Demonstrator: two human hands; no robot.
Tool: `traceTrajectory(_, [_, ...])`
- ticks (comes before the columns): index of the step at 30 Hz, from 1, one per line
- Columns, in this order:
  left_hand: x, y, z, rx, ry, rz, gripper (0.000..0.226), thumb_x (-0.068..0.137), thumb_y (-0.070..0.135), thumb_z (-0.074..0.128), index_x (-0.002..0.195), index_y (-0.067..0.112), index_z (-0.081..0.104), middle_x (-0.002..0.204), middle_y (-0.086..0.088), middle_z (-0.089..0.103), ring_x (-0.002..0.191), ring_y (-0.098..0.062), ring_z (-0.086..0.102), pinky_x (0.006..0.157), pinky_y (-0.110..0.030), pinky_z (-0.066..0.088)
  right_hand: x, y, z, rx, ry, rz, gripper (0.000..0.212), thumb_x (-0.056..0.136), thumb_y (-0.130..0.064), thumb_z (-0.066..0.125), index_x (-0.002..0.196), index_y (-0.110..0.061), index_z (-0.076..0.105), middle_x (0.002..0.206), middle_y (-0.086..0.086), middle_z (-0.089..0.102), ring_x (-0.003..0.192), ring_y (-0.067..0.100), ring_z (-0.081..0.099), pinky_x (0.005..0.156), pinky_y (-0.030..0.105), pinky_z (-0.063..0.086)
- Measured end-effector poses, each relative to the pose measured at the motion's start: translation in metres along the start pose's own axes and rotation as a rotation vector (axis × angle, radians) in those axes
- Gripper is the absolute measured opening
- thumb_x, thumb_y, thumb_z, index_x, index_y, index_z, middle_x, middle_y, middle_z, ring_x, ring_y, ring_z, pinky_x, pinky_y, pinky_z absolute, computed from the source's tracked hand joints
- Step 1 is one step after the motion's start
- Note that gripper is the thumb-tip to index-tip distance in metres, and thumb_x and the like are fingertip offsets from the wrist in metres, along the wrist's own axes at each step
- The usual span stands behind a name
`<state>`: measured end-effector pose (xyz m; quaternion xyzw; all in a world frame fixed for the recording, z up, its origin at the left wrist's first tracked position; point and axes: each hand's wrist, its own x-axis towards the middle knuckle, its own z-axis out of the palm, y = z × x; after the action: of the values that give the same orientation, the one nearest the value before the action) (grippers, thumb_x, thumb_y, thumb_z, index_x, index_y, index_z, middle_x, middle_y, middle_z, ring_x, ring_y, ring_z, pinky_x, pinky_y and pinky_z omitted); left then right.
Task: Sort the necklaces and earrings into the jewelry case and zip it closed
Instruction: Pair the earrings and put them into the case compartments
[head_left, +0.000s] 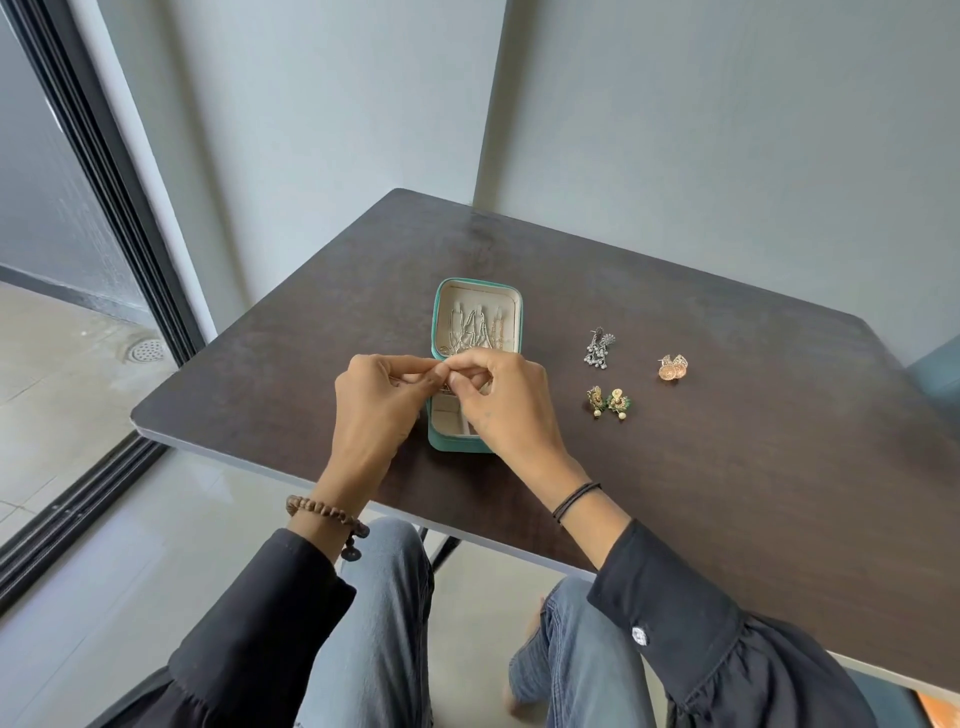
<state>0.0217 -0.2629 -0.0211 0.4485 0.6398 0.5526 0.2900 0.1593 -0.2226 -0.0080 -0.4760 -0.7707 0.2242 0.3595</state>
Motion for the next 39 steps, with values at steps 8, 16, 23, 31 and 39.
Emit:
traceTrajectory(8, [0.000,0.002,0.005,0.022,0.026,-0.021,0.021,0.093,0.037,0.072,0.079,0.023,0.079,0.068,-0.003,0.073,0.061,-0.012,0.066,0.069,-0.044,0.061,0.002,0.009,0.000,-0.036,0.031,-0.028,0.012,0.090,-0.008,0.074,0.097,-0.015,0.080,0.093,0.001,0.070,0.063,-0.001,0.057,0.069,0.005,0.046])
traceTrajectory(16, [-0.009,0.015,0.009,0.068,0.044,-0.010,0.034,0.100,0.039,0.059,0.082,0.017,0.079,0.073,-0.001,0.074,0.067,-0.012,0.068,0.062,-0.034,0.055,-0.004,0.009,-0.004,0.010,0.063,-0.039,0.010,0.091,-0.010,0.074,0.097,-0.014,0.079,0.095,0.000,0.071,0.070,0.005,0.063,0.067,0.008,0.049])
traceTrajectory(23, [-0.016,0.040,0.020,0.175,0.053,0.162,0.029,0.097,0.033,0.062,0.084,0.013,0.078,0.079,0.002,0.066,0.071,-0.009,0.059,0.062,-0.020,0.043,-0.012,0.005,-0.026,0.051,0.129,-0.034,0.009,0.092,-0.011,0.073,0.099,-0.011,0.078,0.097,0.000,0.071,0.073,-0.001,0.061,0.066,0.005,0.044])
traceTrajectory(31, [-0.019,0.057,0.034,0.230,0.063,0.278,0.023,0.095,0.033,0.064,0.084,0.017,0.077,0.085,0.007,0.066,0.079,-0.014,0.063,0.071,-0.031,0.048,-0.012,0.010,-0.047,0.090,0.206,-0.026,0.007,0.091,-0.011,0.073,0.097,-0.012,0.077,0.095,0.000,0.072,0.077,0.007,0.067,0.073,0.015,0.054])
traceTrajectory(39, [-0.031,0.077,0.079,0.201,-0.056,0.356,0.018,0.093,0.021,0.064,0.086,0.010,0.077,0.079,-0.003,0.066,0.075,-0.018,0.061,0.067,-0.025,0.041,-0.025,0.039,-0.085,0.066,0.246,0.073,0.008,0.091,-0.012,0.071,0.097,-0.013,0.076,0.091,-0.004,0.074,0.079,0.009,0.069,0.073,0.016,0.054])
